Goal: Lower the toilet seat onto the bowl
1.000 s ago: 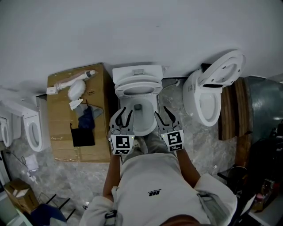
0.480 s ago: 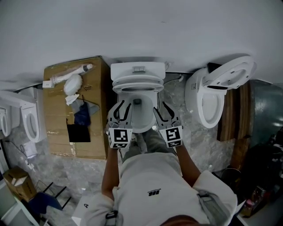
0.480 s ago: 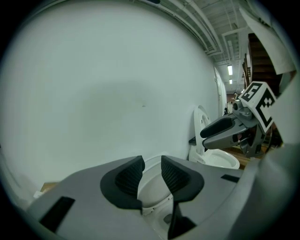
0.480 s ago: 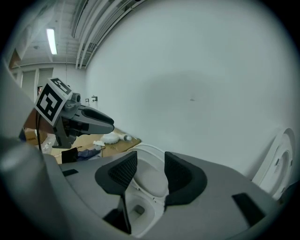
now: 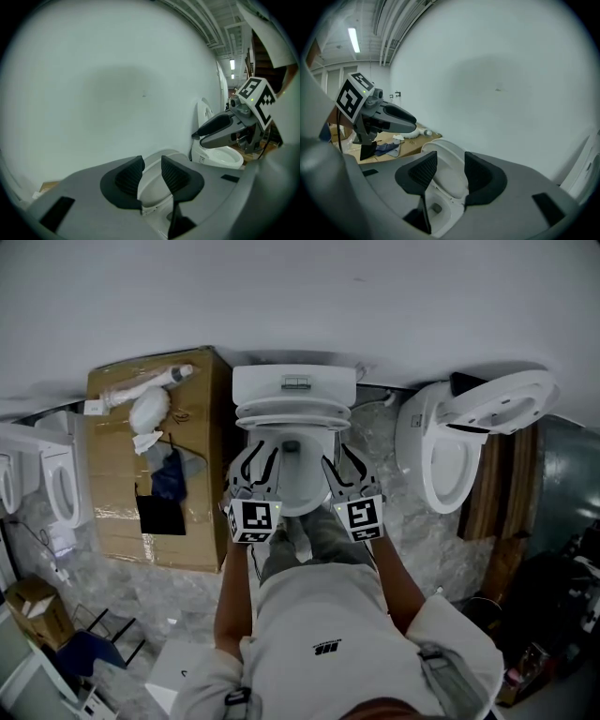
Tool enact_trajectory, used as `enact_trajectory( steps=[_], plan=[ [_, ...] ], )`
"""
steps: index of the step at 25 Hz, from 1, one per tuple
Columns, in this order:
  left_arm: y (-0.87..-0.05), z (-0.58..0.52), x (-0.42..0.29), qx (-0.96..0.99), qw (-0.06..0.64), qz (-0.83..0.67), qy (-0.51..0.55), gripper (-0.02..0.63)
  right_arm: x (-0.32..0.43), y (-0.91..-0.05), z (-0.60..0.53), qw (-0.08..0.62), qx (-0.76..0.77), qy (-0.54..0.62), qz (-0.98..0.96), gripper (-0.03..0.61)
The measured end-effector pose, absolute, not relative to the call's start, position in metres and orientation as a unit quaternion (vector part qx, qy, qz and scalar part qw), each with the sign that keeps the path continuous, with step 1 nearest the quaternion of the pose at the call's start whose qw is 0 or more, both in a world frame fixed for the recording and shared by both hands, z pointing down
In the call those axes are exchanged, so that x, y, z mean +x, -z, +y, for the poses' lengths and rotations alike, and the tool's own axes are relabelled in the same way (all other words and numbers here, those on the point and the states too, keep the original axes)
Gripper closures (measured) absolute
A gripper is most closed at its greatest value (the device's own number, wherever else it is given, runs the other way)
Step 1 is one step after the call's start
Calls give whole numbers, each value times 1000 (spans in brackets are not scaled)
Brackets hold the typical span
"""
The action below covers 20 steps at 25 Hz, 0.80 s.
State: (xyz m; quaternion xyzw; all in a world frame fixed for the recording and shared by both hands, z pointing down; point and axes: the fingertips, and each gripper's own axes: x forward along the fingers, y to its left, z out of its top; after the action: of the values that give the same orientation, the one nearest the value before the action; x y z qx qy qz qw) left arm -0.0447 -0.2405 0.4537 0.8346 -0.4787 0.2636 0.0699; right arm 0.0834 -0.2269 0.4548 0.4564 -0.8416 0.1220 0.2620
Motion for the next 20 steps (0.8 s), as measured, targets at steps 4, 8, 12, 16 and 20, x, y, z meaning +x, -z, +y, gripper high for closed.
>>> enact_trajectory(
  steps=[4, 8, 12, 16, 20],
  plan=[
    [-467, -255, -42, 832, 71, -477, -274, 465, 84, -469, -242, 273, 447, -117, -844, 391],
    [-480, -267, -38, 829, 68, -474, -287, 451, 85, -481, -258, 285, 441, -104, -845, 391],
    [-491, -275, -34, 828, 67, -469, -301, 439, 82, -493, -269, 283, 426, -95, -854, 391],
    [-503, -285, -33, 825, 66, -465, -313, 426, 80, -504, -281, 297, 412, -91, -856, 388],
    [-516, -294, -34, 822, 67, -464, -323, 423, 77, -515, -289, 304, 400, -84, -860, 385]
  ],
)
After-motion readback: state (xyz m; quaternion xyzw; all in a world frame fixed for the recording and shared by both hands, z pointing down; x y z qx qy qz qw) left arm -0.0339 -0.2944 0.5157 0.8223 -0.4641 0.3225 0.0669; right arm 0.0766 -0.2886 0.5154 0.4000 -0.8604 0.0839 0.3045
